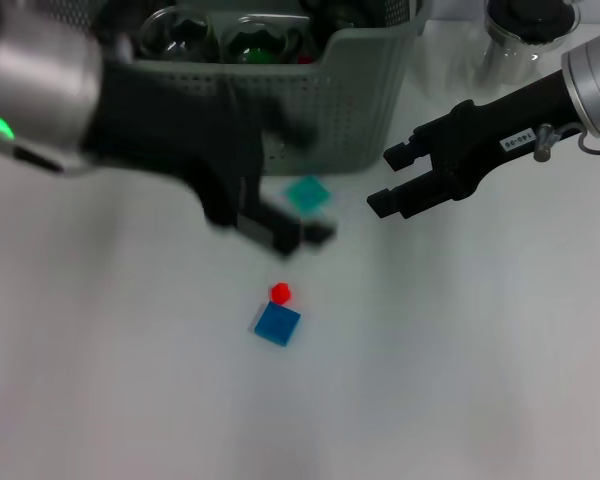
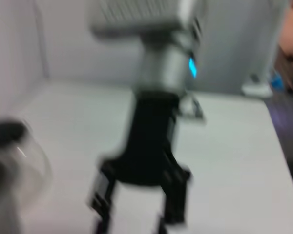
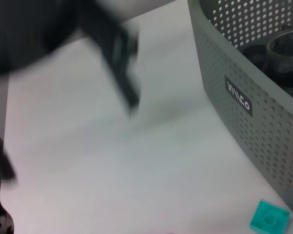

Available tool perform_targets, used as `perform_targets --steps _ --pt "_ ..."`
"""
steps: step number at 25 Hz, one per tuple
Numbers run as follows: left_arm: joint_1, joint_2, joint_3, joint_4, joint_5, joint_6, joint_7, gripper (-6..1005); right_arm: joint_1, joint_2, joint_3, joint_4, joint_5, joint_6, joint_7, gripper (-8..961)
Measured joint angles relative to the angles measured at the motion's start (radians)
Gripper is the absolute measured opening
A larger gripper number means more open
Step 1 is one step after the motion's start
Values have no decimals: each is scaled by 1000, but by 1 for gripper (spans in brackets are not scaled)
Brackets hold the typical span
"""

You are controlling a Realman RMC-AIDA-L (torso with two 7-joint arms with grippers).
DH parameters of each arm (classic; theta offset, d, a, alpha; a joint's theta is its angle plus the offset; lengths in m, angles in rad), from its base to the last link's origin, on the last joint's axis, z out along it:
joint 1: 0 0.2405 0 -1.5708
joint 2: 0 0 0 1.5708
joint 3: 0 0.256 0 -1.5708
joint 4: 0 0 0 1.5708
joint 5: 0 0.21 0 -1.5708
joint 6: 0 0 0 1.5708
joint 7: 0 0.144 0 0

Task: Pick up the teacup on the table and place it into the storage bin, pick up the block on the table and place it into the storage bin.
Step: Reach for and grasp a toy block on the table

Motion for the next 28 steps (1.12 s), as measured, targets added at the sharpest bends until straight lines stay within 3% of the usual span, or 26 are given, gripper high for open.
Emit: perform_targets --steps 7,13,28 --pt "-1 -8 219 -100 185 -15 -5 949 -1 3 -2 0 -4 0 3 767" --pt "-53 -9 383 -225 347 -117 -32 949 -1 3 -3 1 -5 0 5 767" --pt "-121 -7 644 -293 465 -296 -31 948 -6 2 0 2 -6 -6 8 766"
